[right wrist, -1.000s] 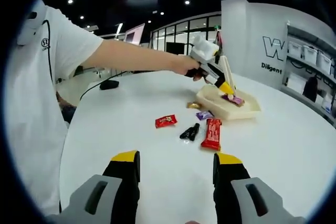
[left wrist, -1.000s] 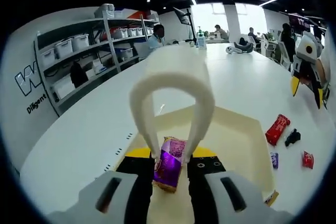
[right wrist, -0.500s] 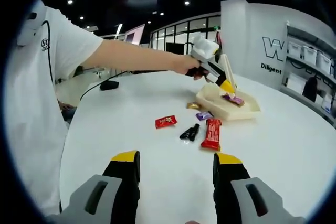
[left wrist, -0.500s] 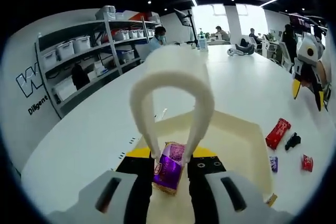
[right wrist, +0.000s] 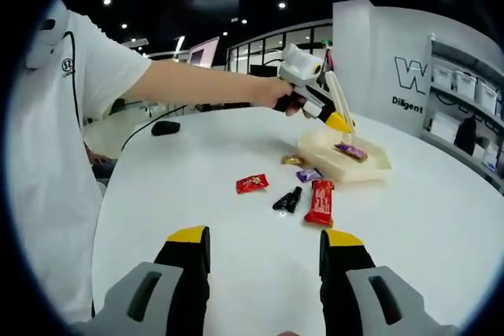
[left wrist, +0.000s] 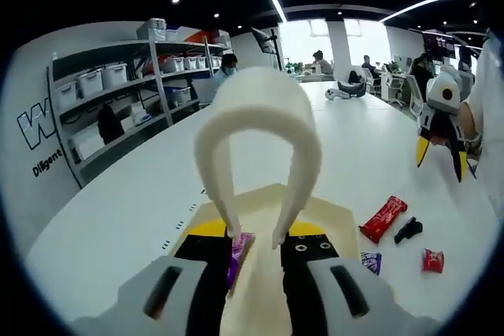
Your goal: Place the target food into the container with the food tongs after gripping and lifting it, then release it inside without dropping or visibly crushing the food.
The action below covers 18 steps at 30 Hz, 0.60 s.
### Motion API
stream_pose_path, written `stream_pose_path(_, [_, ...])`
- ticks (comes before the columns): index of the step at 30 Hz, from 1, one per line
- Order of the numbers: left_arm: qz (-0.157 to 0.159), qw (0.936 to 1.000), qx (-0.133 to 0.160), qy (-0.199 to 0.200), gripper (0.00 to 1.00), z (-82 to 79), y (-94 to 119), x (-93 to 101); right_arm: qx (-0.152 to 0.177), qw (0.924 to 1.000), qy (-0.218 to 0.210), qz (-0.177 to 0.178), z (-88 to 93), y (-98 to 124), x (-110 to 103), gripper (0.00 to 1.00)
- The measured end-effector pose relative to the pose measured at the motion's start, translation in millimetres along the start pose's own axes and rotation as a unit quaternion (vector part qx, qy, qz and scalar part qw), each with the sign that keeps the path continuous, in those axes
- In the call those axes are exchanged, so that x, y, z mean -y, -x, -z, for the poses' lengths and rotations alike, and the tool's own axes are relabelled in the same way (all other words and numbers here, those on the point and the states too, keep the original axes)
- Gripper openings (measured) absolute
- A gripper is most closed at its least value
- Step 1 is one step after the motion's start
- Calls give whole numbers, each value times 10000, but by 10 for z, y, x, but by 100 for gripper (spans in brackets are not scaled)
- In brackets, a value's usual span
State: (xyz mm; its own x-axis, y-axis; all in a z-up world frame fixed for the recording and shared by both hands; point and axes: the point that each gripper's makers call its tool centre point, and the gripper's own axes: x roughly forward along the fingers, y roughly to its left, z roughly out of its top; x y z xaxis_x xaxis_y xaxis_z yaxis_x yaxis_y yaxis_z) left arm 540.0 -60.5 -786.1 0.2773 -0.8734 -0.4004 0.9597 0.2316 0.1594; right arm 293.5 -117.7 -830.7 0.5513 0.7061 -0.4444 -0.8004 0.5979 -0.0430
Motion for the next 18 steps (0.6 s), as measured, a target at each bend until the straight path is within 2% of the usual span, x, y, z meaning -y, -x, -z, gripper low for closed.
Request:
stream_pose_path(8, [436,9987,262,-30,21,-180,112,284,9,10000,42,-12,-16,7,-46,53])
stream_pose_path(12, [761,9960,474,27,21,-279,169,495,17,10000,65,-10,-25,15,-70,53])
stream_pose_path(18, [1096,9921,605,48,21,-328,208,709,5,10000,79,-18,-12,22,-105,53])
